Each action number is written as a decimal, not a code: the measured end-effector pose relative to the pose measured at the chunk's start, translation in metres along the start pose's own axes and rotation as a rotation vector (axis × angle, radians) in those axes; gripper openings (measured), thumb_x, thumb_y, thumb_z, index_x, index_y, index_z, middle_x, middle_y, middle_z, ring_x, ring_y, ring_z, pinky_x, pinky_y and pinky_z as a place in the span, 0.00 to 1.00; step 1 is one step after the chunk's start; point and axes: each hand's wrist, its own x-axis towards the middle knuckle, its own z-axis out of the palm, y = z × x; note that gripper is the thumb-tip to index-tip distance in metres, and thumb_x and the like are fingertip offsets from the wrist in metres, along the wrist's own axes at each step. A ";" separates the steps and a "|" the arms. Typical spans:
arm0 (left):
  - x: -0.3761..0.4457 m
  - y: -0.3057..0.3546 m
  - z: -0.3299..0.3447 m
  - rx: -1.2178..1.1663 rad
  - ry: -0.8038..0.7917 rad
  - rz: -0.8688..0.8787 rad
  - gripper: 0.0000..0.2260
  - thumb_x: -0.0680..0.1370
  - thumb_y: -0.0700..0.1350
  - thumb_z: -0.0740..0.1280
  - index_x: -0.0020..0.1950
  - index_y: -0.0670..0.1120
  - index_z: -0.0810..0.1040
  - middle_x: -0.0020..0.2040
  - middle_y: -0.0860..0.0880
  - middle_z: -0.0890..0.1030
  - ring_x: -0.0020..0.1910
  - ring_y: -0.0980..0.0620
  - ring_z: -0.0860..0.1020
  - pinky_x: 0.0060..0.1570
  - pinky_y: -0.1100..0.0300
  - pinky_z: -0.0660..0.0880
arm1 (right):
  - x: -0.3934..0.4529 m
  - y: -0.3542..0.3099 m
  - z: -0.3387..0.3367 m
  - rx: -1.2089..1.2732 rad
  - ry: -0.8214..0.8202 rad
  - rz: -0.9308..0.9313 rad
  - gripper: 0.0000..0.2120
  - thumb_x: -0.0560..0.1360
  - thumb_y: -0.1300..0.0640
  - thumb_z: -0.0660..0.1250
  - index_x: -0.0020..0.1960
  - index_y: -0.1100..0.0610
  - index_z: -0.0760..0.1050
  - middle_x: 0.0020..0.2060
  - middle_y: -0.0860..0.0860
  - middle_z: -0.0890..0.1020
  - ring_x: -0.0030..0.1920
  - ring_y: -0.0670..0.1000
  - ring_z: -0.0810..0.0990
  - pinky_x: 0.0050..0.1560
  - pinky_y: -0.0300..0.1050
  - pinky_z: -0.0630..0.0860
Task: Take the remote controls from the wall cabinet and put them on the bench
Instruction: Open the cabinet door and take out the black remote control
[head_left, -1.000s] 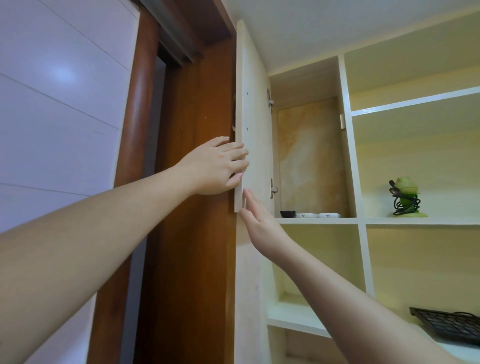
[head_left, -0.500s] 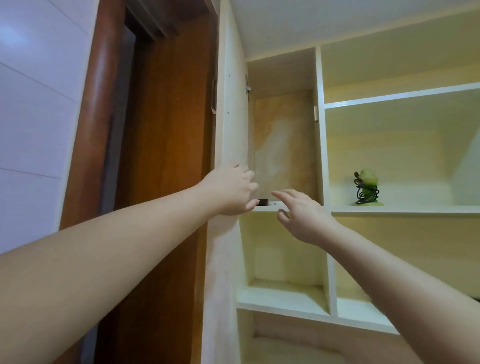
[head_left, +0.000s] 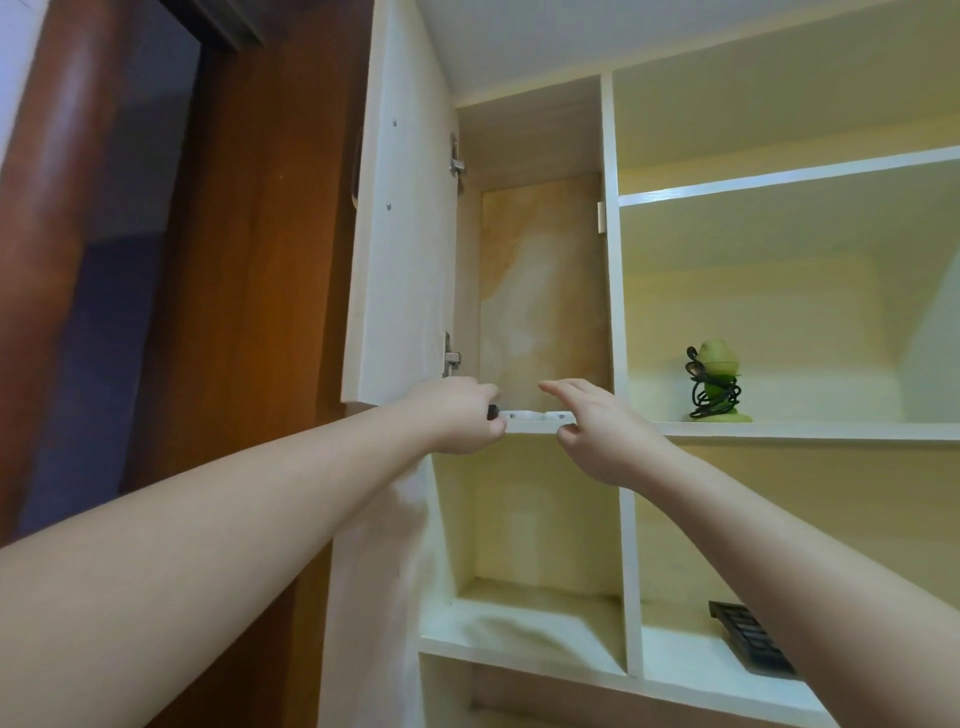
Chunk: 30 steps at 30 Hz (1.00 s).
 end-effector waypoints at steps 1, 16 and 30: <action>0.003 -0.001 0.004 -0.013 -0.025 -0.020 0.20 0.79 0.57 0.55 0.66 0.49 0.71 0.59 0.46 0.75 0.58 0.45 0.74 0.56 0.49 0.73 | 0.003 0.003 0.001 0.004 -0.005 -0.006 0.27 0.79 0.60 0.55 0.77 0.51 0.57 0.75 0.47 0.61 0.74 0.48 0.60 0.69 0.43 0.61; 0.060 0.001 0.040 -0.153 -0.050 -0.152 0.21 0.81 0.50 0.55 0.73 0.45 0.67 0.69 0.42 0.71 0.67 0.44 0.70 0.62 0.52 0.70 | 0.053 0.022 0.030 0.165 0.002 -0.016 0.24 0.80 0.62 0.50 0.75 0.53 0.60 0.74 0.51 0.64 0.71 0.52 0.65 0.67 0.47 0.67; 0.095 0.012 0.039 -0.092 -0.202 -0.244 0.21 0.82 0.52 0.56 0.75 0.50 0.66 0.71 0.44 0.71 0.68 0.43 0.70 0.60 0.56 0.70 | 0.090 0.024 0.032 0.178 -0.034 0.061 0.26 0.77 0.65 0.55 0.74 0.53 0.63 0.69 0.55 0.71 0.61 0.56 0.75 0.55 0.50 0.78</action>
